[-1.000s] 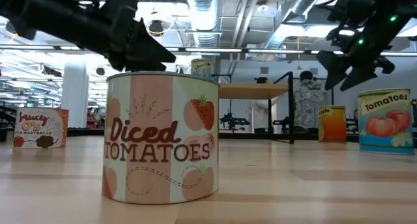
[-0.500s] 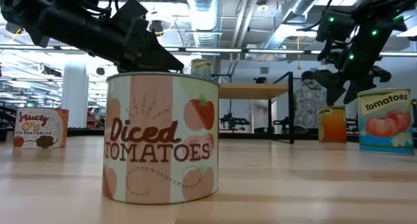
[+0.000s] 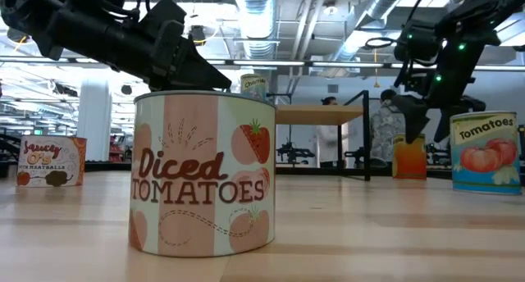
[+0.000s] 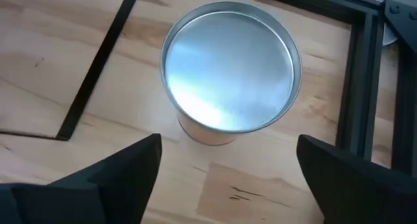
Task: Pick and place cans onto a shelf
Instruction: Put the canned pineapple on the shelf
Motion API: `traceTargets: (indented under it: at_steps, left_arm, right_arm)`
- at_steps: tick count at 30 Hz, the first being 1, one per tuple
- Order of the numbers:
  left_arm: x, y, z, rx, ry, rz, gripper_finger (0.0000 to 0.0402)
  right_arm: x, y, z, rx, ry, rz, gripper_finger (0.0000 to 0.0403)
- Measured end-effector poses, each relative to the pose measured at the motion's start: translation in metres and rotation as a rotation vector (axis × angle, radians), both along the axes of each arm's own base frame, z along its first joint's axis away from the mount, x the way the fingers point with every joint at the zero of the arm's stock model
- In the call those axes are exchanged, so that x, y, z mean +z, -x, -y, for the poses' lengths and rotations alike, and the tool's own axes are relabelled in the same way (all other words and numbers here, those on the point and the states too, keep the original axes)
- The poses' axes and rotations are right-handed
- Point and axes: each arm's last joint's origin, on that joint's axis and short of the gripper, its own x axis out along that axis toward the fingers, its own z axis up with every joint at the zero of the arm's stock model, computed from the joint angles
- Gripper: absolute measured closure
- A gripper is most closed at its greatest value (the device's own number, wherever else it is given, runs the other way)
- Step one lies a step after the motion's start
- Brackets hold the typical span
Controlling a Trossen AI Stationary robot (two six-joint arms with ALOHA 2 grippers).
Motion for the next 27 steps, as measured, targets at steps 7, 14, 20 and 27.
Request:
traceTargets:
  at_steps: [7, 14, 20, 27]
  left_arm:
    - [-0.001, 0.0, 0.0, 0.0, -0.002, -0.01, 0.0026]
    - [-0.002, 0.0, -0.001, 0.004, -0.003, -0.017, 0.0026]
    - [-0.002, 0.0, -0.001, 0.004, -0.003, -0.017, 0.0026]
    - [-0.002, 0.001, -0.001, 0.005, -0.005, -0.027, 0.0026]
  right_arm:
    - [-0.006, -0.003, 0.012, -0.041, 0.003, 0.012, 0.0008]
    - [-0.013, -0.011, 0.034, -0.055, 0.044, 0.044, 0.0006]
    - [-0.025, -0.008, 0.05, -0.068, 0.01, 0.013, 0.0007]
    - [-0.03, -0.011, 0.049, -0.007, -0.003, -0.043, 0.0051]
